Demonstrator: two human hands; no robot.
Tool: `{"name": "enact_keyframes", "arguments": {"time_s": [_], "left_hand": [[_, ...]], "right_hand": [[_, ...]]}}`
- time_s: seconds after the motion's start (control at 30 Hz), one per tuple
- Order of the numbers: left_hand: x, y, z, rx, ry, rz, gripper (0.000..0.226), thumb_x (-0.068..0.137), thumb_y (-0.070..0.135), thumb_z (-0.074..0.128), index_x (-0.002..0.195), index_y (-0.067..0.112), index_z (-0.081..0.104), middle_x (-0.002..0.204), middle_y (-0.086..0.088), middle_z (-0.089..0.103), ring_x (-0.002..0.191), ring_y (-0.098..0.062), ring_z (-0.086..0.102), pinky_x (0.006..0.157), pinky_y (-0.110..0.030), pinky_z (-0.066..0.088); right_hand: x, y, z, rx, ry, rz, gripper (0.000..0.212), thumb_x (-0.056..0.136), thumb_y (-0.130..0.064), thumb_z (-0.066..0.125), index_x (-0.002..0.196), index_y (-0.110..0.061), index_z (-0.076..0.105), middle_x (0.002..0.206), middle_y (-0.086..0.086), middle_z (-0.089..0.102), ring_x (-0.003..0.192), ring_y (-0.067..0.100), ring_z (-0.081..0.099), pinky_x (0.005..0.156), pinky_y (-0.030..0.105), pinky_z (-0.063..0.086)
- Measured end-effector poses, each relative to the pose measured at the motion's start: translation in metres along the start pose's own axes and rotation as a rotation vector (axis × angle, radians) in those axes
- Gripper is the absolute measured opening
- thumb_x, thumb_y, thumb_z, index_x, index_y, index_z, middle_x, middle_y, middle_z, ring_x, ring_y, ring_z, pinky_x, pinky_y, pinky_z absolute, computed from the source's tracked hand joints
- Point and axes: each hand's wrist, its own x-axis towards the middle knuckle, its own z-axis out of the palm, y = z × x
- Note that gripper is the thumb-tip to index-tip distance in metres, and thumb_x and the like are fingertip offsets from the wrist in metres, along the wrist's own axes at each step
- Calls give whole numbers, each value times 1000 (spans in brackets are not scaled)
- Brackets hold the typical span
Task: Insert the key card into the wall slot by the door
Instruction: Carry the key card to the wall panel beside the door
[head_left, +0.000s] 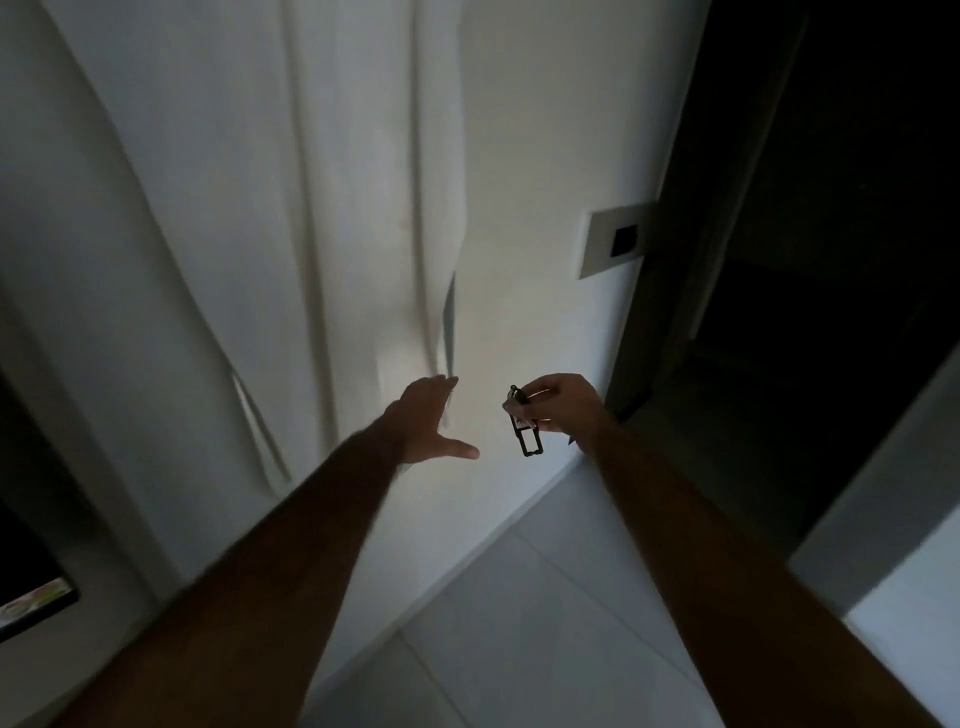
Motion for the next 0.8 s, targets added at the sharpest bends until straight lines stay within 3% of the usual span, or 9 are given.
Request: {"name": "enact_keyframes", "arguments": {"time_s": [0.3,0.47,0.63,0.8], "left_hand": [[87,100,-16,-56,125,203,126,69,66,82,162,20,11,170,-6,17,156,-23,13,126,-41,18],[132,127,-17,-15,128,256,126,69,69,79,162,23,8,170,-4,18,155,-22,14,125,-45,21],[188,139,-25,25,152,306,125,68,73,77,162,23,11,169,-4,20,155,-23,16,125,-44,22],[252,152,-37,52,166,354,125,67,77,74,162,21,13,169,-4,22,155,-25,18,124,-45,24]], "right_hand": [[17,-22,-129,67,122,-112,32,68,-3,90,97,0,76,84,12,81,72,18,79,58,20,59],[34,-27,-175,49,146,-105,32,70,-9,90,99,-7,77,91,8,81,81,19,79,67,24,63],[56,-39,-207,53,209,-129,28,75,-5,85,101,-7,75,94,7,79,72,8,77,58,16,58],[89,-47,-239,32,289,-128,33,78,-7,84,109,-7,73,102,7,78,90,15,76,73,25,62]]}}
